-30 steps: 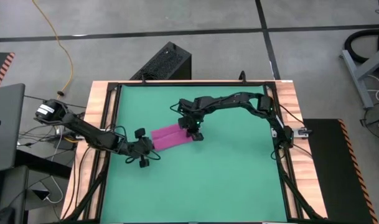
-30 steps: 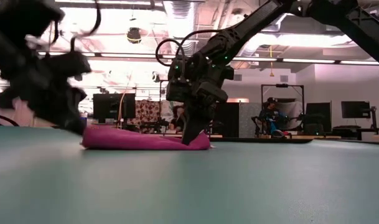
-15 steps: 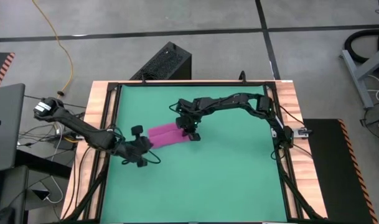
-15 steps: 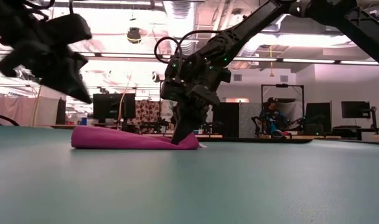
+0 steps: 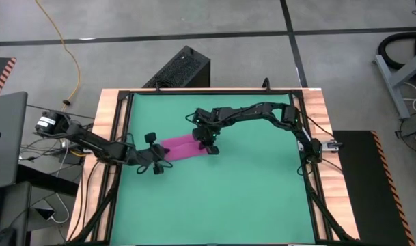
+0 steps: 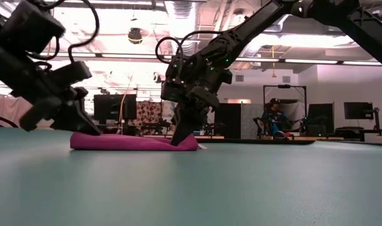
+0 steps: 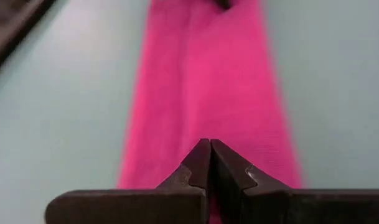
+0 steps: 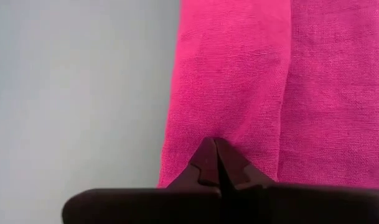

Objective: Roll towel into tight, uniform cylinder
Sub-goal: Roll the pink towel

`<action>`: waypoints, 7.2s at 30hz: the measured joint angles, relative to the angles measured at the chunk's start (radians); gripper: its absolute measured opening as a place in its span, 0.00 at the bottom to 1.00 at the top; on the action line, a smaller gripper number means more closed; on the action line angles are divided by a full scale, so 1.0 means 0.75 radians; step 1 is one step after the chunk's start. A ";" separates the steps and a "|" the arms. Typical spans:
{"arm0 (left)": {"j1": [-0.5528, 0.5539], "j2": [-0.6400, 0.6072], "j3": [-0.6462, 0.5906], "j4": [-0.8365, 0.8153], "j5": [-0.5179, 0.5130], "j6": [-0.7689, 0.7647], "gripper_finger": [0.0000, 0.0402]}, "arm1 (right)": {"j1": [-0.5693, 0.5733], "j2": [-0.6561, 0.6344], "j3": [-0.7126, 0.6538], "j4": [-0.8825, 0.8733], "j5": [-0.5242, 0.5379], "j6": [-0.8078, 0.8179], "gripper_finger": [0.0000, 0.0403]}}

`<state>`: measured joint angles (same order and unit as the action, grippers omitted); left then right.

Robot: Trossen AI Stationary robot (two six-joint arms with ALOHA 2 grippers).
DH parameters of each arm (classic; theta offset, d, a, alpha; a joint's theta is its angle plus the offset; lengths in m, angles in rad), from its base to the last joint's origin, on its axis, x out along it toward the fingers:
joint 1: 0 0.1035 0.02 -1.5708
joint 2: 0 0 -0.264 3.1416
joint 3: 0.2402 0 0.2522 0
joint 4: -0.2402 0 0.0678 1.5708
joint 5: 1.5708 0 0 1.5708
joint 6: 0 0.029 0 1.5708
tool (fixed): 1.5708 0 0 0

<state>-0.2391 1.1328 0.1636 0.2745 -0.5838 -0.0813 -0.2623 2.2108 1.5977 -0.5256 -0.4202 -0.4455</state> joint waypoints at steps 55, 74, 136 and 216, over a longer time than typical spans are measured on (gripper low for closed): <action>0.555 -0.001 -0.106 0.248 0.603 0.338 0.00 | -0.080 -0.387 -0.941 1.390 0.155 0.179 0.03; 0.589 -0.001 -0.104 0.281 0.739 0.361 0.00 | -0.012 -0.394 -1.008 1.353 0.398 0.357 0.02; 0.589 -0.001 -0.104 0.223 0.688 0.266 0.00 | 0.136 -0.546 -1.013 1.245 0.319 -0.153 0.68; 0.420 0.638 0.174 0.679 0.858 0.321 0.00 | 0.445 -0.549 -0.957 0.861 0.578 0.802 0.04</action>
<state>0.0762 1.6112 0.2945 0.7838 0.0594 0.1593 0.0717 1.7992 0.8801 0.1203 0.0135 0.1561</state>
